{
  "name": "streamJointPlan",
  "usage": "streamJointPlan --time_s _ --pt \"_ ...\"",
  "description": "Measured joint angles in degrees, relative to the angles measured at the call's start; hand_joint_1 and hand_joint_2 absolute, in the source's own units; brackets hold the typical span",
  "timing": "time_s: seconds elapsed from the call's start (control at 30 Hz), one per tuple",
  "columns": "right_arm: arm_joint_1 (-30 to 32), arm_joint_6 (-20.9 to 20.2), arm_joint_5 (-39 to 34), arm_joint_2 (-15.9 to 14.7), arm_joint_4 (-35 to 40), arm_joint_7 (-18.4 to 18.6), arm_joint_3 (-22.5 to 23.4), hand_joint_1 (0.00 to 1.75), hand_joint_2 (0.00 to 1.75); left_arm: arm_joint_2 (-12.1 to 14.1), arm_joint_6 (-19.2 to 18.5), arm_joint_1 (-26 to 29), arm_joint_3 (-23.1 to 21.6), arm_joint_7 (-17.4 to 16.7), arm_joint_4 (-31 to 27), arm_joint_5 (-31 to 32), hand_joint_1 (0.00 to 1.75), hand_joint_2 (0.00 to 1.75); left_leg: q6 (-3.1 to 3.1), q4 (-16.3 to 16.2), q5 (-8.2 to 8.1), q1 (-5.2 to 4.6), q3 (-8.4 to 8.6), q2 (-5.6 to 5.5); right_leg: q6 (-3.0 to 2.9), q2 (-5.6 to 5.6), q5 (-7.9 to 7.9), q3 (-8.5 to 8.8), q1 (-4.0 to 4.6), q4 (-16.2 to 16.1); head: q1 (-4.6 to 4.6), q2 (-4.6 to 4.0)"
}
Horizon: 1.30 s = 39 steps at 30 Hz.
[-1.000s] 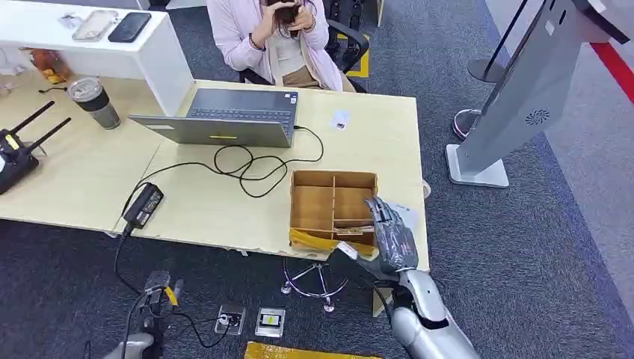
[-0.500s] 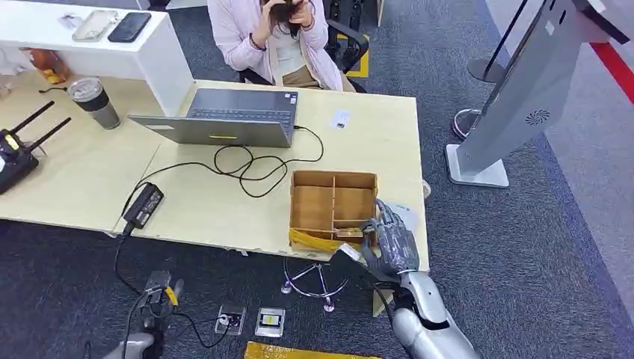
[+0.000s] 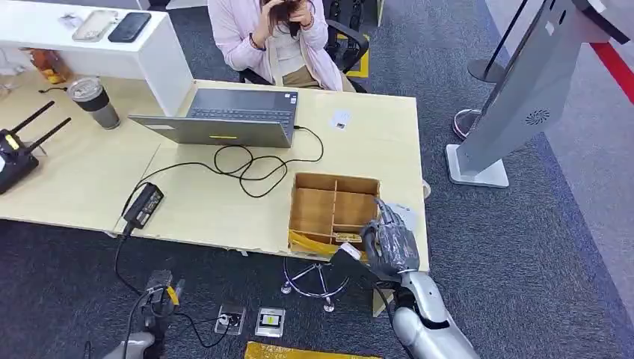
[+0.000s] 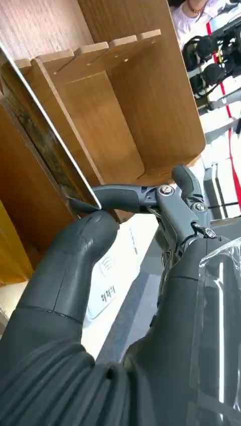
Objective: Pass the card to the sensor for recognition and then transmit it.
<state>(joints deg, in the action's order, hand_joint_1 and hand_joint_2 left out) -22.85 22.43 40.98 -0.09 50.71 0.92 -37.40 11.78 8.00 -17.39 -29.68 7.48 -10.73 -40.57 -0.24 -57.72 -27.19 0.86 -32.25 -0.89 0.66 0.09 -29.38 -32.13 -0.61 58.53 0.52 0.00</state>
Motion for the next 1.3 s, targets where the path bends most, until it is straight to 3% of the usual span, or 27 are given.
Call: streamJointPlan --time_s 0.13,0.17,0.4,1.3 --pt "-0.03 0.06 -0.31 0.0 -0.02 -0.33 0.0 1.75 1.75 0.0 0.0 0.0 0.0 0.0 0.0 0.04 0.0 0.0 0.0 0.0 0.0 0.0 0.0 0.0 0.0 0.0 0.0 0.0 0.0 0.0 0.02 0.0" --pt "-0.06 0.26 -0.33 0.02 0.0 -0.33 0.0 0.0 1.75 0.0 -0.04 0.0 0.0 0.0 0.0 0.04 0.0 0.0 0.0 0.0 0.0 0.0 0.0 0.0 0.0 0.0 0.0 0.0 0.0 0.0 0.0 0.0" --pt "-0.15 1.95 1.14 0.66 0.0 1.03 0.0 0.0 1.75 0.0 -0.09 0.0 0.11 0.0 0.0 0.22 0.0 0.0 0.0 0.0 0.0 0.0 0.0 0.0 0.0 0.0 0.0 0.01 0.0 0.0 0.02 0.0" --pt "-0.42 -1.92 -0.29 0.09 1.42 1.38 0.17 0.0 1.75 0.0 -0.28 0.03 1.42 -0.18 0.0 1.16 0.0 0.0 0.0 0.0 0.01 0.0 0.01 0.0 0.0 0.0 0.0 0.01 0.0 0.0 0.0 0.0"
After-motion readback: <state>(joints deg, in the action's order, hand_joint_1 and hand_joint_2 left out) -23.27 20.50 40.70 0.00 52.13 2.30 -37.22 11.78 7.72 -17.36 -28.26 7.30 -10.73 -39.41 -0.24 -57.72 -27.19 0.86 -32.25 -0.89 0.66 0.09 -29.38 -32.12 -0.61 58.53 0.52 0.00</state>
